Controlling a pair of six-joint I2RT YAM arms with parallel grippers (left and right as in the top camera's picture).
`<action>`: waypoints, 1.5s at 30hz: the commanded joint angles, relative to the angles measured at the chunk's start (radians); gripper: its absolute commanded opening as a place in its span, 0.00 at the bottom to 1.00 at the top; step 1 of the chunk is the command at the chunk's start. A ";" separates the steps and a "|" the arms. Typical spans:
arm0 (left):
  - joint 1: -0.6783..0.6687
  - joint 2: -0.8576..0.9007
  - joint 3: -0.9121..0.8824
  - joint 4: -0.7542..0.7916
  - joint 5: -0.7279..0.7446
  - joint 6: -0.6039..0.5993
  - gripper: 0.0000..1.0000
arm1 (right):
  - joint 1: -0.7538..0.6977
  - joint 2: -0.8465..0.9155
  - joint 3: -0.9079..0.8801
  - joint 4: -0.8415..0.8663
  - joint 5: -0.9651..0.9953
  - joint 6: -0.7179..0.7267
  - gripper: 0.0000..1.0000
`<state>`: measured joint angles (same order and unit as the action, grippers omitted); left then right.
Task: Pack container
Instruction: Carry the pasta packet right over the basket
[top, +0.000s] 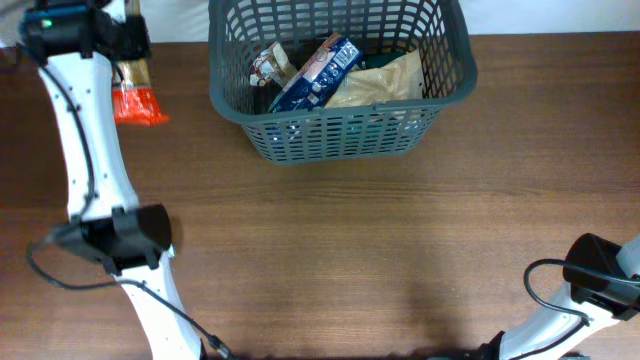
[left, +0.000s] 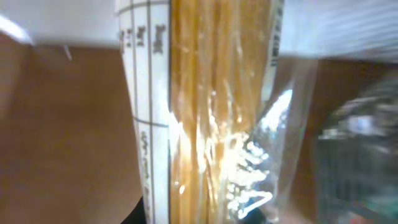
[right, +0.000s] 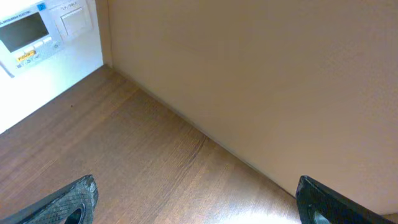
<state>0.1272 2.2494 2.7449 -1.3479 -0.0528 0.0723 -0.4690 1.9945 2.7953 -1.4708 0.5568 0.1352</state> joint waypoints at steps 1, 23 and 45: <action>-0.106 -0.127 0.069 -0.007 0.011 0.130 0.02 | -0.003 -0.006 -0.004 0.000 0.008 0.013 0.99; -0.489 -0.119 0.068 0.168 0.094 0.370 0.02 | -0.003 -0.006 -0.004 0.000 0.008 0.013 0.99; -0.484 0.196 0.068 0.228 0.143 0.253 0.02 | -0.003 -0.006 -0.004 0.000 0.008 0.013 0.99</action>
<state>-0.3634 2.4737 2.7880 -1.1332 0.0578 0.3557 -0.4690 1.9945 2.7953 -1.4708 0.5568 0.1352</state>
